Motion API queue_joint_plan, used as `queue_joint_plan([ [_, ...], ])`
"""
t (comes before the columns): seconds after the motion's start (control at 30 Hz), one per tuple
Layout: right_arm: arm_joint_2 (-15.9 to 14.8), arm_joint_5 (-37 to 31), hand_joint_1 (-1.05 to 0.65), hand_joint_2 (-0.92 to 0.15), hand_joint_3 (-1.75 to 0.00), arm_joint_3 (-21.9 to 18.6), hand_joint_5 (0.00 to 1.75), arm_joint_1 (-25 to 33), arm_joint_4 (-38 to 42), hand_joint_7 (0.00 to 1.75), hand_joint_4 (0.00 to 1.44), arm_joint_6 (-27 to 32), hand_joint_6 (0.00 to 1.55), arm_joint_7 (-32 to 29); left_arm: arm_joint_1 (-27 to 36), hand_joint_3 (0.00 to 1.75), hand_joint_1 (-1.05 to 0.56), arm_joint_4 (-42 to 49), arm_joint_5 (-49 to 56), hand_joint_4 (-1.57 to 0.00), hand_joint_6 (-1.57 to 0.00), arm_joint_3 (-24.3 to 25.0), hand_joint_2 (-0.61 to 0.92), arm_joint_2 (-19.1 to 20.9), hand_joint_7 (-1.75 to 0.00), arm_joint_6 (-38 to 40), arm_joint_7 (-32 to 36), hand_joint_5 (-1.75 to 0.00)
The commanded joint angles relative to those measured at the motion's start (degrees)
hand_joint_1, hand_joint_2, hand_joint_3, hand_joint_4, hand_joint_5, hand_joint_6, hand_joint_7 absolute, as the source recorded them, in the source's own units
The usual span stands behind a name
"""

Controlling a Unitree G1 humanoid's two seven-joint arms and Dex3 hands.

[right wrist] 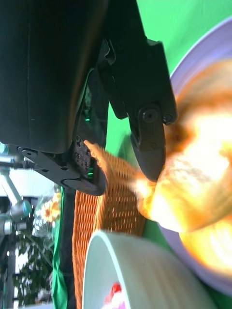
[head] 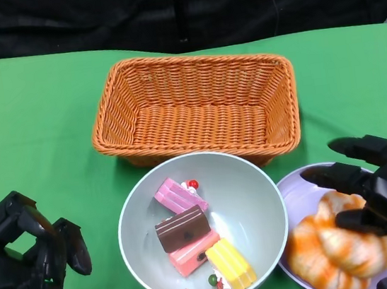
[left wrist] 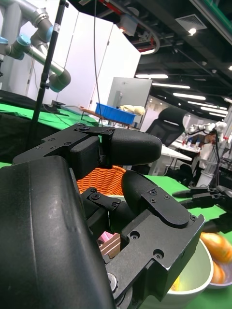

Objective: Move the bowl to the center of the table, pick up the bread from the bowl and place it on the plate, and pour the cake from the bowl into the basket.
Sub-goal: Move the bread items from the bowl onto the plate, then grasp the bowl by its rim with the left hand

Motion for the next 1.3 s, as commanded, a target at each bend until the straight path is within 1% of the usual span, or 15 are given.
queue_joint_plan([
  [0.03,-0.53,1.18,-0.85,-0.92,-0.39,-1.5,0.0,1.42,-2.61,0.0,0.0,0.47,0.21,2.38,-0.18,1.44,-0.08,0.2,0.15,-0.91,-0.83,0.01,0.38,0.11,-1.47,-0.44,0.32,-1.75],
  [0.53,-1.28,-0.45,-0.82,-0.92,-0.44,-3.7,0.0,3.29,-9.33,0.02,0.0,2.77,0.21,9.1,-0.07,1.44,-0.09,-0.11,-0.11,-0.91,-0.83,-0.36,0.38,-0.12,-1.47,-0.25,0.32,-1.75],
  [0.7,-1.41,-1.46,-0.74,-0.92,-0.43,-5.03,0.01,3.74,-9.48,0.02,0.01,1.56,0.23,6.21,-0.11,1.45,-0.08,-0.28,0.02,-0.91,-0.83,-0.34,0.38,-0.38,-1.47,-0.38,0.78,-1.75],
  [0.8,-1.22,-1.82,-0.69,-0.92,-0.39,-5.37,0.05,3.83,-9.27,0.03,0.11,0.89,0.27,4.5,-0.13,1.45,-0.08,-0.23,0.02,-0.91,-0.83,-0.32,0.38,-0.35,-1.47,-0.39,0.69,-1.75],
  [0.83,1.08,0.46,-0.68,-0.92,-0.39,-6.84,0.05,4.1,-8.4,0.03,0.11,-0.3,0.28,0.61,-0.2,1.45,-0.08,0.06,0.3,-0.91,-0.83,-0.28,0.38,-0.21,-1.46,-0.66,0.49,-1.75],
  [0.87,3.11,3.13,-0.38,-0.9,-0.36,-8.15,0.43,4.22,-7.38,0.13,0.57,-1.88,0.6,-2.29,-0.26,1.45,-0.08,0.34,0.49,-0.91,-0.83,-0.23,0.38,0.02,-1.47,-0.79,0.25,-1.75],
  [0.9,4.52,4.96,-0.25,-0.91,-0.35,-9.08,0.71,4.28,-6.54,0.14,0.71,-3.15,0.77,-4.33,-0.31,1.45,-0.08,0.54,0.62,-0.91,-0.83,-0.19,0.38,0.18,-1.47,-0.87,0.07,-1.75],
  [0.93,5.3,5.99,-0.18,-0.92,-0.34,-9.62,0.89,4.25,-5.9,0.15,0.79,-4.08,0.88,-5.49,-0.33,1.45,-0.08,0.66,0.68,-0.91,-0.83,-0.17,0.38,0.27,-1.47,-0.91,-0.04,-1.75],
  [1.0,6.5,9.24,-0.14,-0.92,-0.33,-10.44,0.99,4.1,-4.47,0.15,0.82,-5.57,0.94,-5.17,-0.21,1.45,-0.08,0.28,0.59,-0.91,-0.83,-0.17,0.38,0.27,-1.47,-0.54,0.39,-1.75],
  [1.07,7.85,13.17,-0.06,-0.7,-0.83,-11.39,1.38,3.98,-3.05,0.4,0.95,-6.98,1.14,-4.23,-0.06,1.46,-0.08,-0.22,0.47,-0.91,-0.83,-0.18,0.37,0.24,-1.48,-0.09,0.96,-1.75],
  [1.1,9.15,15.98,-0.05,-0.65,-0.95,-12.22,1.44,4.41,-3.29,0.46,0.97,-6.21,1.16,-3.09,-0.1,1.46,-0.08,-0.05,0.3,-0.91,-0.83,-0.09,0.37,0.41,-1.48,-0.07,0.63,-1.75],
  [1.13,9.98,17.58,-0.06,-0.51,-1.24,-12.79,1.61,4.75,-3.64,0.98,0.96,-5.52,1.01,-2.24,-0.16,1.45,-0.08,0.16,0.19,-0.9,-0.82,-0.03,0.37,0.55,-1.47,-0.14,0.29,-1.75],
  [1.17,10.6,18.71,-0.06,-0.46,-1.36,-13.27,1.68,5.0,-3.92,1.21,0.95,-5.04,0.93,-1.5,-0.19,1.45,-0.08,0.3,0.11,-0.9,-0.82,0.01,0.37,0.65,-1.47,-0.18,0.07,-1.75],
  [1.23,11.23,19.4,-0.06,-0.41,-1.46,-13.93,1.73,5.21,-4.22,1.41,0.95,-4.8,0.87,-0.48,-0.21,1.44,-0.08,0.37,0.04,-0.9,-0.82,0.0,0.37,0.73,-1.47,-0.22,-0.02,-1.75],
  [1.3,11.76,19.79,-0.06,-0.4,-1.47,-14.48,1.74,5.39,-4.54,1.45,0.95,-4.62,0.85,0.36,-0.19,1.44,-0.08,0.36,0.07,-0.9,-0.82,-0.02,0.38,0.76,-1.47,-0.26,0.02,-1.75],
])
